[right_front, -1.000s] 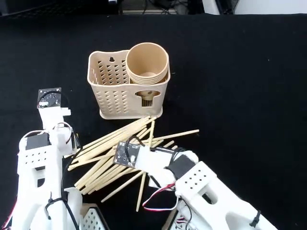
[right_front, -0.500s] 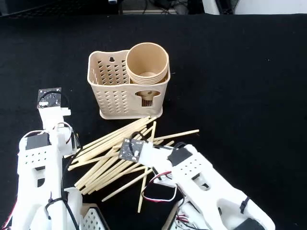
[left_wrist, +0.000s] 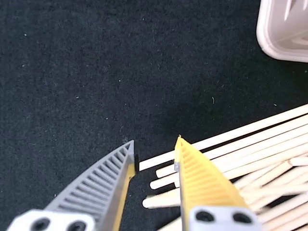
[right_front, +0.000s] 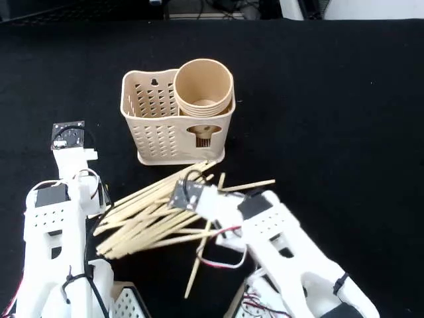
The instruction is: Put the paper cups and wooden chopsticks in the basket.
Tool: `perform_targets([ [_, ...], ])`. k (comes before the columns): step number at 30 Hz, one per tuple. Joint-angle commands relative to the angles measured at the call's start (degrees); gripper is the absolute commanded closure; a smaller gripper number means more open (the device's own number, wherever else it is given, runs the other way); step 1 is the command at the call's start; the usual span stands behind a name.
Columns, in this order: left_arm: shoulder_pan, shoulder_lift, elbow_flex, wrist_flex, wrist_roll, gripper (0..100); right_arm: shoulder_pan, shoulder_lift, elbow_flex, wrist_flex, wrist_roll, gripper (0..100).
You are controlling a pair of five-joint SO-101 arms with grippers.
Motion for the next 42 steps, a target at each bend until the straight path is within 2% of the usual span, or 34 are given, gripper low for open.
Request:
perform_targets([
  [1,-0.4,-1.2,-1.9,0.0,0.8,85,5.2,0.1,-6.5,4.1,4.5,98.6],
  [12,-0.4,-1.2,-1.9,0.0,0.8,85,17.2,-0.5,-8.2,7.7,15.5,98.6],
  [18,-0.4,-1.1,-1.8,-1.1,0.8,85,24.1,-8.5,-8.4,7.8,18.7,98.6],
  [26,-0.4,-1.1,-1.8,-1.1,0.8,85,24.8,-15.0,-8.0,7.5,18.5,98.6],
  [37,-0.4,-1.1,-1.8,-1.0,0.8,85,32.1,-14.1,-8.0,4.7,20.1,98.6],
  [42,-0.2,-1.1,-1.8,-0.8,0.8,85,31.6,-10.2,-6.6,3.3,20.1,98.6],
])
